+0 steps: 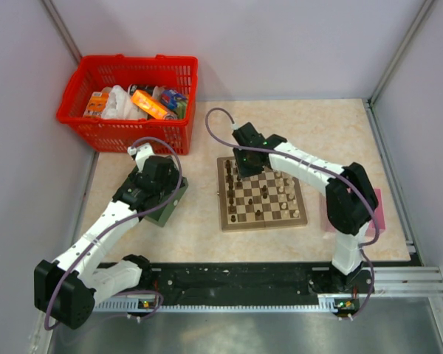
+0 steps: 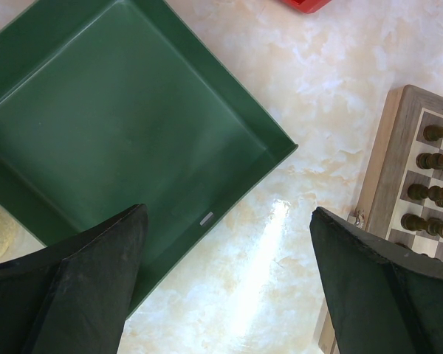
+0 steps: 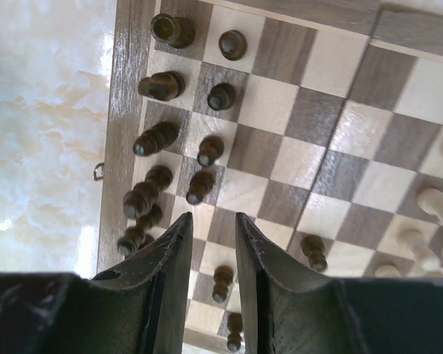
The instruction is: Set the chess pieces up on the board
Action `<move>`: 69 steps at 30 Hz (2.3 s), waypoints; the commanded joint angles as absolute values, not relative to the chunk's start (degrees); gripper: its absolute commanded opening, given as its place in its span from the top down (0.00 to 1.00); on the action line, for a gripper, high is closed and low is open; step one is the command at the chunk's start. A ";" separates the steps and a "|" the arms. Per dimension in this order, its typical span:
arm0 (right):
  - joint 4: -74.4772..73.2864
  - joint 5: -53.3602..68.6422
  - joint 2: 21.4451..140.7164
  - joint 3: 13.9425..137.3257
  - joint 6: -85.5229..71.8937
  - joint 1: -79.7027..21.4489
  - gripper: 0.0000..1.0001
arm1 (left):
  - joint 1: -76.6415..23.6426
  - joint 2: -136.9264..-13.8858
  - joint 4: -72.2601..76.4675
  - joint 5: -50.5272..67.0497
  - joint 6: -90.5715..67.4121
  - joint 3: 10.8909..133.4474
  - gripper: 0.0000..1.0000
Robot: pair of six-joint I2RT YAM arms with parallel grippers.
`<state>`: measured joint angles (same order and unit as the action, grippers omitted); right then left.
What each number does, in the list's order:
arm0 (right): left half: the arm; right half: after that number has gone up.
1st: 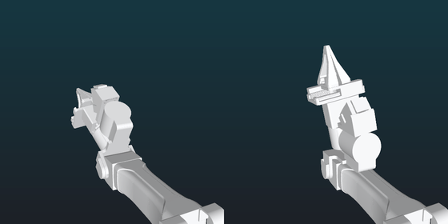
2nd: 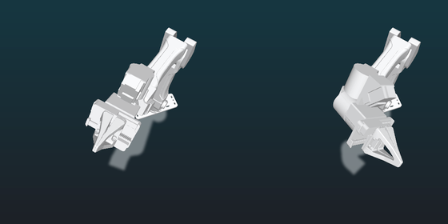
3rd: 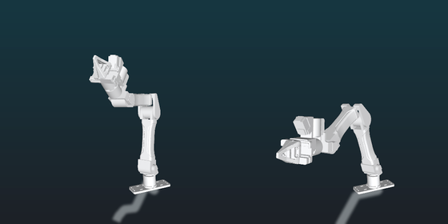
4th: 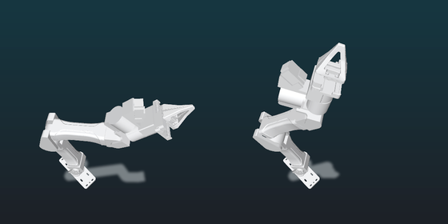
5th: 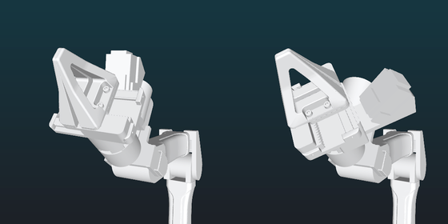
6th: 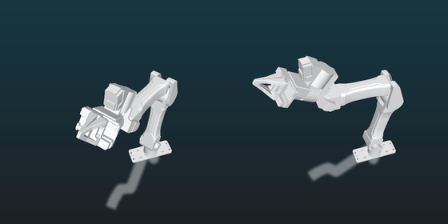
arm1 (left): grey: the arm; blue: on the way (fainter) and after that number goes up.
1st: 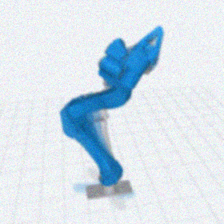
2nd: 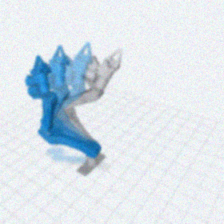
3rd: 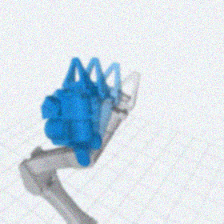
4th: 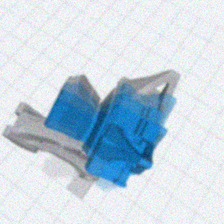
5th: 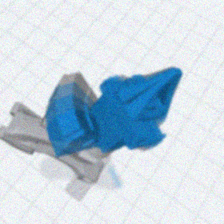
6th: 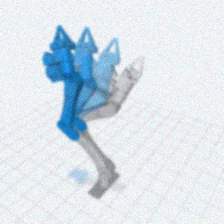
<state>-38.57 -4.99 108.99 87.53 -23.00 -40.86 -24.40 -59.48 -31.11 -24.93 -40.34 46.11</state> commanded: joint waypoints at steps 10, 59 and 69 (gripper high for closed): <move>-38.23 -7.12 97.30 76.56 -23.90 -34.81 0.69 | -24.17 -59.15 -28.74 -24.87 -40.17 46.67 0.04; -37.09 -4.22 102.83 78.57 -22.94 -37.35 0.85 | -24.17 -59.33 -28.48 -24.35 -40.34 46.49 0.04; -37.09 -4.13 107.49 82.62 -24.34 -43.33 0.85 | -24.17 -58.54 -28.74 -24.96 -40.34 46.41 0.04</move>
<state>-37.71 -4.23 105.73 79.72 -23.64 -41.63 -24.40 -59.51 -30.39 -24.45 -40.36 46.11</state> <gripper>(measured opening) 0.156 0.961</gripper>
